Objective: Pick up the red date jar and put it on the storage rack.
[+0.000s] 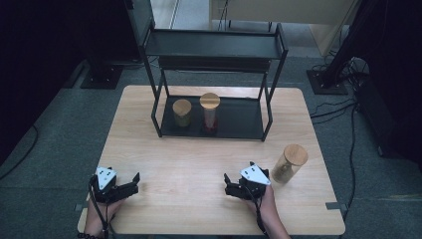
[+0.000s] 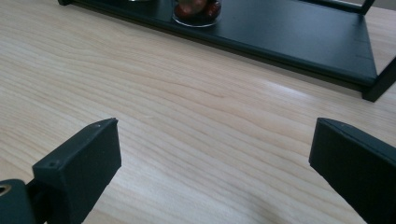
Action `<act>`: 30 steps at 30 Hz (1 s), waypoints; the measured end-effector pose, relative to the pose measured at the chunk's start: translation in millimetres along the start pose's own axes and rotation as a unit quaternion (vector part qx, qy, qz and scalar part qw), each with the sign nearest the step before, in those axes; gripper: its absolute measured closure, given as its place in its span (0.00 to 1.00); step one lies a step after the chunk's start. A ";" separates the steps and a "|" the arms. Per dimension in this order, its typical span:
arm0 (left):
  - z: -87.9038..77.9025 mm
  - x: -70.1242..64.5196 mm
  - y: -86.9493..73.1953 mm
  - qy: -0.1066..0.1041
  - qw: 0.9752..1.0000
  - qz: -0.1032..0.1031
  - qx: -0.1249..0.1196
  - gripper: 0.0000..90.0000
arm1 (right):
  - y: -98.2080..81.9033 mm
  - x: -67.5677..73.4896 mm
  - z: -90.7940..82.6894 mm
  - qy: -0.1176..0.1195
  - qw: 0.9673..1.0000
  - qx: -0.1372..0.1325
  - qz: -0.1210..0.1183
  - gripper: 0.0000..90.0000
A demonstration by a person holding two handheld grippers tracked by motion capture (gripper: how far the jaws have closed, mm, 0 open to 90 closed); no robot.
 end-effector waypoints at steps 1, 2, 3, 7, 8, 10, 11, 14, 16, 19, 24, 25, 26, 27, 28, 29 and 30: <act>0.0 -0.1 0.0 0.000 1.000 0.000 0.000 0.00 | -0.8 -1.2 -1.6 0.000 1.000 0.000 0.000 0.02; 0.0 0.0 0.0 0.000 1.000 0.000 0.000 0.00 | -1.6 -2.5 -3.3 -0.001 1.000 -0.001 0.001 0.02; -0.1 0.0 0.0 0.000 1.000 0.000 0.000 0.00 | -2.5 -3.8 -5.0 -0.001 1.000 -0.002 0.003 0.02; 0.0 0.0 0.0 0.000 1.000 0.000 0.000 0.00 | -6.4 -11.6 -12.7 -0.008 1.000 -0.004 0.010 0.02; 0.0 0.0 0.0 0.000 1.000 0.001 0.000 0.00 | -7.2 -13.0 -14.0 -0.009 1.000 -0.004 0.011 0.02; 0.0 -0.1 0.0 0.001 1.000 0.001 0.000 0.00 | -9.1 -16.1 -17.4 -0.012 1.000 -0.004 0.013 0.02; -0.1 -0.1 0.0 0.001 1.000 0.000 0.000 0.00 | -10.1 -17.6 -19.1 -0.013 1.000 -0.004 0.014 0.02; -0.1 0.0 0.1 0.001 1.000 0.000 0.000 0.00 | -13.4 -21.3 -24.2 -0.015 1.000 -0.002 0.014 0.02; -0.1 0.0 0.0 0.001 1.000 0.001 0.000 0.00 | -15.2 -24.0 -27.7 -0.016 1.000 -0.003 0.016 0.02; 0.0 0.0 0.0 0.001 1.000 0.001 0.000 0.00 | -17.7 -27.7 -32.4 -0.020 1.000 -0.005 0.020 0.02; 0.0 0.0 0.1 0.002 1.000 0.001 -0.001 0.00 | -20.9 -31.2 -38.4 -0.022 0.999 -0.004 0.022 0.02; -0.1 0.1 0.1 0.003 1.000 0.001 -0.001 0.00 | -21.6 -31.9 -39.4 -0.022 1.000 -0.004 0.022 0.02; -0.1 0.2 0.1 0.003 1.000 0.001 -0.001 0.00 | -22.1 -32.4 -40.4 -0.022 0.999 -0.005 0.024 0.02; -0.1 0.2 0.0 0.003 1.000 0.001 0.000 0.00 | -23.0 -33.4 -41.9 -0.022 0.999 -0.004 0.024 0.02; 0.0 0.1 0.1 0.003 1.000 0.001 0.000 0.00 | -23.4 -34.2 -42.7 -0.023 0.999 -0.005 0.024 0.02; 0.1 0.0 0.1 0.003 1.000 0.001 0.000 0.00 | -23.9 -35.0 -43.4 -0.023 0.999 -0.004 0.024 0.02; 0.1 0.0 0.1 0.003 1.000 0.002 0.000 0.00 | -24.6 -35.8 -44.5 -0.023 0.999 -0.004 0.025 0.02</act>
Point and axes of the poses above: each handheld gripper's, and its own axes: z roughly forward along the jaws, y roughly out of its top, x roughly to its left, the point moved 10 cm from there along z, roughly forward along the jaws, and after that the axes turned 2 degrees about y, right-handed, at the moved point
